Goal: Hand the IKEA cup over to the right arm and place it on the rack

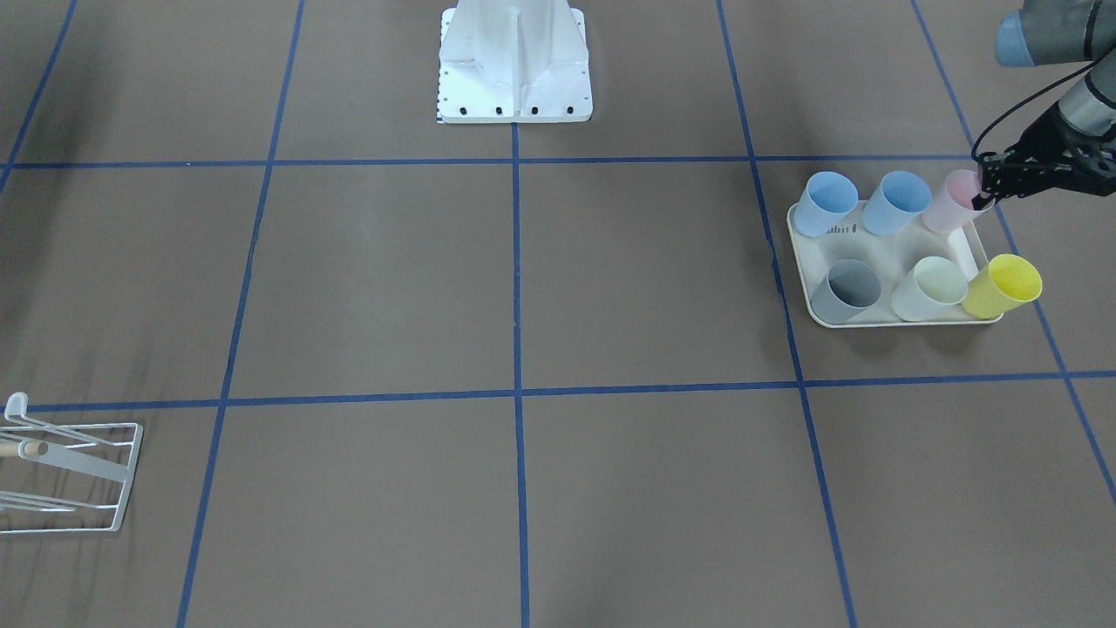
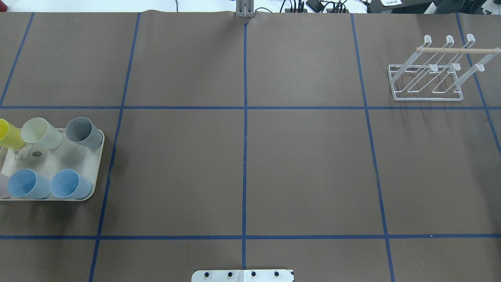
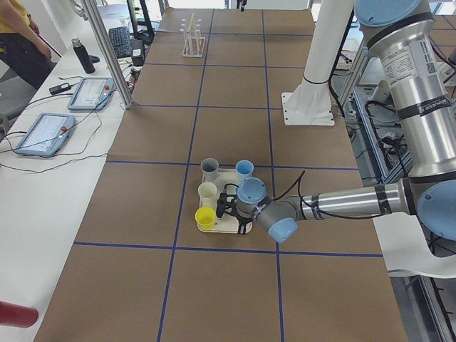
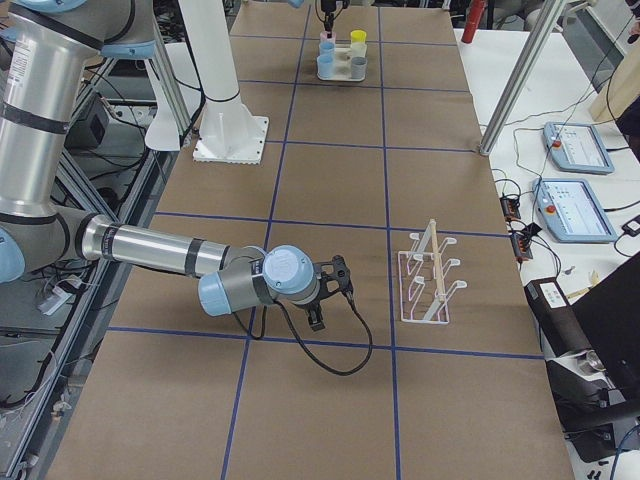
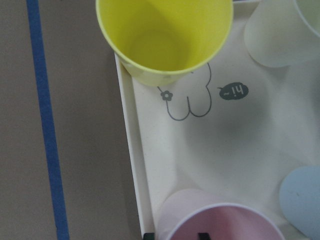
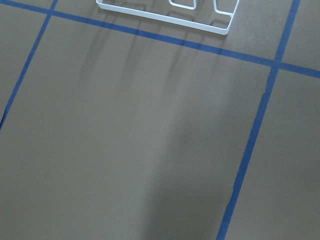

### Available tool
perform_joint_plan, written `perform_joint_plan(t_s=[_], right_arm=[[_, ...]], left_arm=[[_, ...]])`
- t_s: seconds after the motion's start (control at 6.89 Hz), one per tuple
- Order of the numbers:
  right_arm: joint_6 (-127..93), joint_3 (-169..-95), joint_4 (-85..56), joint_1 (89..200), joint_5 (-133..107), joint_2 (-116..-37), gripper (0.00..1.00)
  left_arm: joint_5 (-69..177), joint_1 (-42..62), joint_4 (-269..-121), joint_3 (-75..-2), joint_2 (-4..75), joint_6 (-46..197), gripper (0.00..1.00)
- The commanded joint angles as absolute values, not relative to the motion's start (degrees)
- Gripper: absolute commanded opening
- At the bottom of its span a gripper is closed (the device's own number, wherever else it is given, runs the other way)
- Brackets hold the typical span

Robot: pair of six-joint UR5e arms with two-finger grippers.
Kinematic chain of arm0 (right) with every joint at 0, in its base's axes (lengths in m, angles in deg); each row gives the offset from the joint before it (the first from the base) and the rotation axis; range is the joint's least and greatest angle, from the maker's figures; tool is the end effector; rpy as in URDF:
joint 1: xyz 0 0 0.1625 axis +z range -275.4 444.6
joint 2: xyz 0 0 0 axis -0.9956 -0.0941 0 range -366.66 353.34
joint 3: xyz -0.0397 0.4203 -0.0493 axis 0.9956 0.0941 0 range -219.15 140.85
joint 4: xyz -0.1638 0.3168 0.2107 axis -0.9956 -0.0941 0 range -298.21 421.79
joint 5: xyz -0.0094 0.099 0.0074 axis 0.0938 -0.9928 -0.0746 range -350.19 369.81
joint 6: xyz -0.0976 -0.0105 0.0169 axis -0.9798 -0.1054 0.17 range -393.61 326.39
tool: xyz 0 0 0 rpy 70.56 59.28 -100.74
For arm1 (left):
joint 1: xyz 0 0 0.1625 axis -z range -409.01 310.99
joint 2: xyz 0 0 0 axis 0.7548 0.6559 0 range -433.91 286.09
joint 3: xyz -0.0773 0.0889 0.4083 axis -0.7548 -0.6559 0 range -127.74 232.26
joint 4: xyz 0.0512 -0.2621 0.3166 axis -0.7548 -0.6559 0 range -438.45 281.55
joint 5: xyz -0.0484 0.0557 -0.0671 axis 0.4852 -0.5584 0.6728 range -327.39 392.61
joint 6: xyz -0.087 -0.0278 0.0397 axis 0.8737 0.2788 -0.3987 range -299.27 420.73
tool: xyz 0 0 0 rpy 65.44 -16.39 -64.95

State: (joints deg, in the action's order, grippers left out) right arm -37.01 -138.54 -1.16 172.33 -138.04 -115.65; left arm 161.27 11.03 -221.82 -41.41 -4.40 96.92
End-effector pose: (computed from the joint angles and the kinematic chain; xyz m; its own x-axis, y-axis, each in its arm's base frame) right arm 0.0347 -0.3611 0.6505 0.5184 -0.3309 0.7885 0.0688 0.9352 0.3473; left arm 0.1147 -0.3413 0.6771 0.6329 0.1638 -0.7567 -0.0340 0.9823 0.1842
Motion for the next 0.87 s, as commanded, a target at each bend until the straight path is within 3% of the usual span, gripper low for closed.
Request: perform_joint_plan(t_s=[0.0,0.15,0.58,0.73], right_arm=[[-37.1,-135.1,-1.1,172.3,-140.4,-113.3,1.00],[-37.0,-135.0,-1.1,172.3,-140.7,-112.4,1.00],[-36.4,-134.9,-1.1,172.2,-141.6,-109.8,1.00],[-34.2,-134.9,-1.1,172.2,-143.0,-108.7,1.00]], left_arm=[[159.0,17.8,-222.1,-41.9,-4.5,91.2,0.00],[160.2,26.3,-220.6,-43.8,-4.0,84.4,0.00],[162.7,27.0,-206.3,-60.3,0.2,99.1,0.00],[162.9,26.7,-204.0,-62.1,3.7,102.4,0.00]])
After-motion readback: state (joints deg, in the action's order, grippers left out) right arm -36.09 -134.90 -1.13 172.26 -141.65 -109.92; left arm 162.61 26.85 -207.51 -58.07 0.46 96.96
